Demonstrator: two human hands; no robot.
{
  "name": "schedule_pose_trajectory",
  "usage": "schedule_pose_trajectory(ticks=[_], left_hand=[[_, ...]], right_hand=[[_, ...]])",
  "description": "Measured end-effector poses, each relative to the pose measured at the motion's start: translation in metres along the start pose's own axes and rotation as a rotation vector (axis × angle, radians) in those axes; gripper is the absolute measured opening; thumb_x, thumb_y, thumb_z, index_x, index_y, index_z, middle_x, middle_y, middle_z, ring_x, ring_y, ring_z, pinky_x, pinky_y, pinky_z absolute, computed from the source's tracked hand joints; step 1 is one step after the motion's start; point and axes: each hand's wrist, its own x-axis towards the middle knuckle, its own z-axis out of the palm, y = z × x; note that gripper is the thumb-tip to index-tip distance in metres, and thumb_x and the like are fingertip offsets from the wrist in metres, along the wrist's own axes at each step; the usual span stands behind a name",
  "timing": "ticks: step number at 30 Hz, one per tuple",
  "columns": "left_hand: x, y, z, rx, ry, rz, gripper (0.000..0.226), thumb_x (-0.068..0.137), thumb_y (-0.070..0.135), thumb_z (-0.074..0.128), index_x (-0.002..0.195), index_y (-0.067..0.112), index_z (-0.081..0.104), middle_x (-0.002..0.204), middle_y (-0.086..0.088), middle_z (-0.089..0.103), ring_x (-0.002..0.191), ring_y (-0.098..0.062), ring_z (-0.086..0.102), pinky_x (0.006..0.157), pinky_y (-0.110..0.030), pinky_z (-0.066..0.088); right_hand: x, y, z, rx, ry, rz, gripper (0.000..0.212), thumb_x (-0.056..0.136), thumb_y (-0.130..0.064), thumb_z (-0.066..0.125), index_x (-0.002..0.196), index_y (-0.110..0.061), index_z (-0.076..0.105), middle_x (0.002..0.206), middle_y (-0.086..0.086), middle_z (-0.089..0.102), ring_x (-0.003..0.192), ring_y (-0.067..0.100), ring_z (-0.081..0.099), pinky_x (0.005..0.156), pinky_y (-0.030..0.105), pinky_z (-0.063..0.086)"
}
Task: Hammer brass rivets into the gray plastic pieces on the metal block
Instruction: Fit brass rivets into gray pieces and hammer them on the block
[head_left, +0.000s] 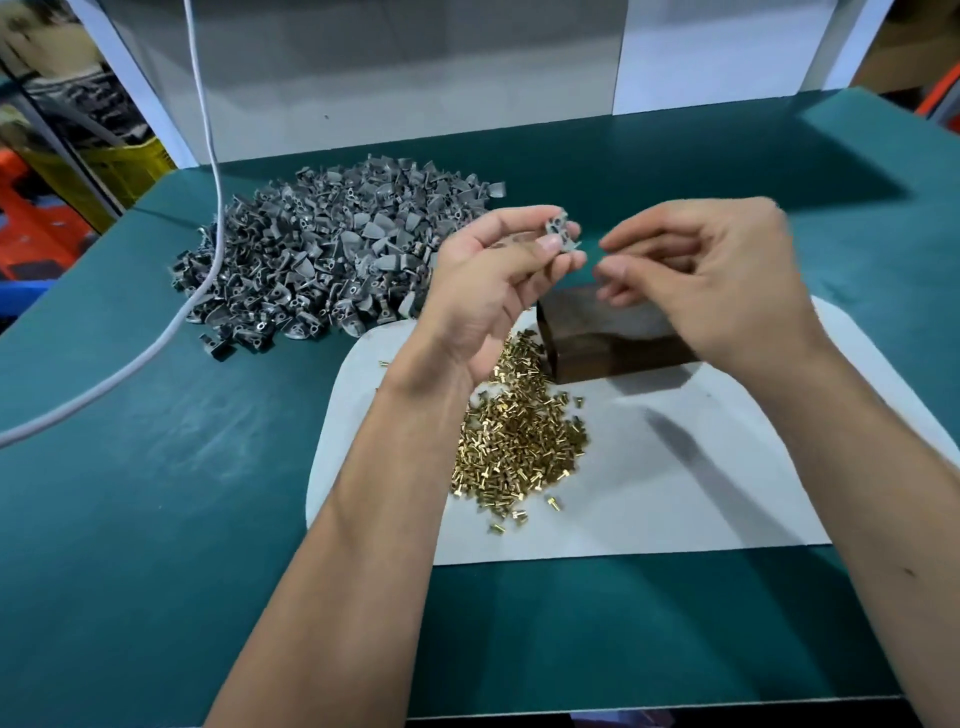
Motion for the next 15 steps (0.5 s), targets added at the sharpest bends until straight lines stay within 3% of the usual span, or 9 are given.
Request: schedule_pose_trajectory(ticks=[3,6,10,15], left_hand=[[-0.003,-0.009,0.009,-0.019,-0.068,-0.009,0.023,0.094,-0.016,0.055,0.109,-0.003,0.065,0.101,-0.018,0.072,0.078,-0.022,0.073,0.072,-0.019,0.059],[-0.005,-0.014,0.012,-0.012,-0.077,-0.005,0.023,0.093,-0.015,0.058,0.111,-0.002,0.066,0.102,-0.018,0.073,0.081,-0.023,0.074,0.074,-0.020,0.059],[-0.006,-0.018,0.013,0.000,-0.081,0.002,0.022,0.092,-0.014,0.061,0.109,-0.001,0.067,0.097,-0.015,0.075,0.082,-0.023,0.075,0.076,-0.021,0.060],[-0.006,-0.020,0.013,0.027,-0.107,0.015,0.023,0.090,-0.014,0.062,0.108,-0.001,0.069,0.093,-0.015,0.076,0.082,-0.023,0.076,0.077,-0.023,0.061]], right_hand=[[-0.002,0.008,-0.011,0.045,0.185,0.070,0.011,0.087,-0.005,0.077,0.086,-0.017,0.077,0.075,0.004,0.076,0.066,0.020,0.074,0.060,0.030,0.061],[-0.007,0.012,-0.010,-0.054,0.207,0.038,0.004,0.088,-0.012,0.077,0.088,-0.016,0.078,0.083,0.000,0.073,0.071,0.012,0.066,0.055,0.024,0.056],[-0.009,0.011,-0.003,-0.156,0.171,-0.029,0.006,0.091,-0.015,0.073,0.092,-0.021,0.074,0.088,-0.006,0.072,0.081,0.005,0.064,0.078,0.022,0.051],[-0.011,0.008,0.005,-0.156,0.178,-0.025,0.011,0.093,-0.013,0.070,0.095,-0.024,0.072,0.090,-0.007,0.073,0.087,0.004,0.067,0.084,0.019,0.050]])
